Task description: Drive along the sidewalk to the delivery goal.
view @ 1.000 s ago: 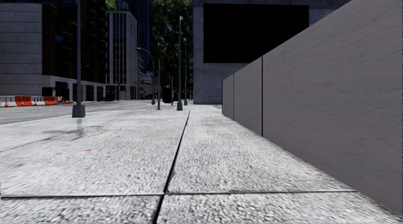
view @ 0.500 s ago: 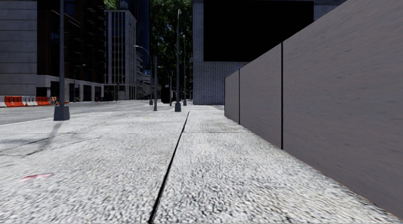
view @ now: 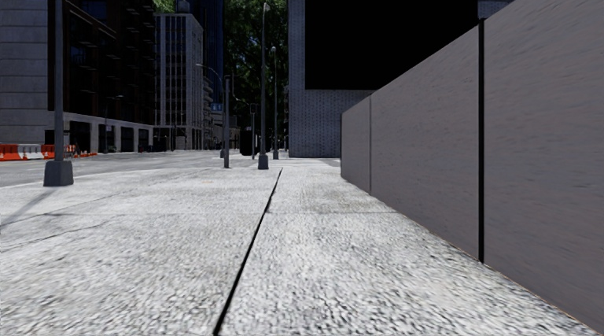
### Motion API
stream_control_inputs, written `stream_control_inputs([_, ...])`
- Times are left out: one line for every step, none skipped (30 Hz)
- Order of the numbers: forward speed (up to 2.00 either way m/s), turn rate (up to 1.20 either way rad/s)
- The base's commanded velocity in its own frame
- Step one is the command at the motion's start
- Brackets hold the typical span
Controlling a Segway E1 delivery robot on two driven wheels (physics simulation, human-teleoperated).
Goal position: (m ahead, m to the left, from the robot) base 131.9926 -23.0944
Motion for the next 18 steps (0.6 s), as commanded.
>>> stream_control_inputs([2.0, 0.0])
stream_control_inputs([2.0, 0.0])
stream_control_inputs([2.0, 0.0])
stream_control_inputs([2.0, 0.0])
stream_control_inputs([2.0, 0.0])
stream_control_inputs([2.0, 0.0])
stream_control_inputs([2.0, 0.0])
stream_control_inputs([2.0, 0.0])
stream_control_inputs([2.0, 0.0])
stream_control_inputs([2.0, 0.0])
stream_control_inputs([2.0, 0.0])
stream_control_inputs([2.0, 0.0])
stream_control_inputs([2.0, 0.0])
stream_control_inputs([2.0, 0.0])
stream_control_inputs([2.0, 0.0])
stream_control_inputs([2.0, 0.0])
stream_control_inputs([2.0, 0.0])
stream_control_inputs([2.0, 0.0])
